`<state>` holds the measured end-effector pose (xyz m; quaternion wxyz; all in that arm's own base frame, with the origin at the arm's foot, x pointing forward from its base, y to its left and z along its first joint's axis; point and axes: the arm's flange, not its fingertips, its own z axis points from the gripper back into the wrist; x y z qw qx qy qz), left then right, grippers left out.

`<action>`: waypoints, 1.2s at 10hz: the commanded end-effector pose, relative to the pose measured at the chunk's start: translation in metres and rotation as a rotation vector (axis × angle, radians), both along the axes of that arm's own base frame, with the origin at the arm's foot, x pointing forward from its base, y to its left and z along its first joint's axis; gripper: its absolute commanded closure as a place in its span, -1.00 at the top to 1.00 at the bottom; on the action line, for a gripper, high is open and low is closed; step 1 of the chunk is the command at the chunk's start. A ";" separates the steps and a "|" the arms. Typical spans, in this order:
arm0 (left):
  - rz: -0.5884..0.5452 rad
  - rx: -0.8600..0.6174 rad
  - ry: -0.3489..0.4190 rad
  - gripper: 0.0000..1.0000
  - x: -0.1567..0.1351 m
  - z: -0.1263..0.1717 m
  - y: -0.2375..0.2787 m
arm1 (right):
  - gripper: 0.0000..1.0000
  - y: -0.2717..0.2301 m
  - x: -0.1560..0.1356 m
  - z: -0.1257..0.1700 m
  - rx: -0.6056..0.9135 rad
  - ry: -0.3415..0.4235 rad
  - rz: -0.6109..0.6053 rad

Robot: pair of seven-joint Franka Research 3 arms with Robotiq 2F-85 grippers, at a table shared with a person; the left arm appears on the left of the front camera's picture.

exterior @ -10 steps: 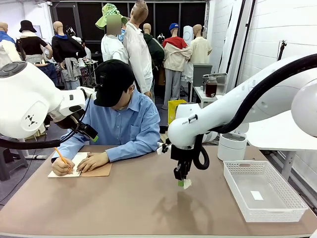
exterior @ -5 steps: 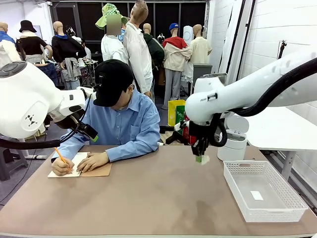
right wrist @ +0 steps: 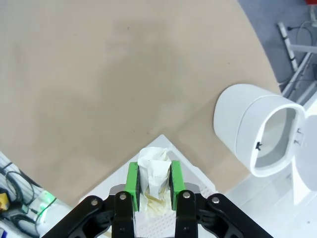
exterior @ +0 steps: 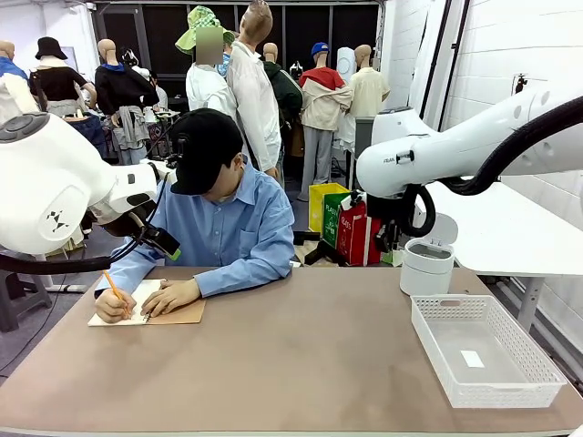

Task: Sort the paper based on its condition.
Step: If a person hands you a paper, place it in the Organizing basket , and if it's crumpled, put it in the Trash can.

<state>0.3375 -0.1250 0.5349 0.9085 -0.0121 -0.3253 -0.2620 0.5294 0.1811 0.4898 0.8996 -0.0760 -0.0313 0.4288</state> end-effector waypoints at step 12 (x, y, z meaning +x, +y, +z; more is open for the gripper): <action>0.000 0.001 0.005 1.00 0.000 0.000 0.001 | -0.39 -0.062 0.051 0.006 -0.117 -0.129 -0.080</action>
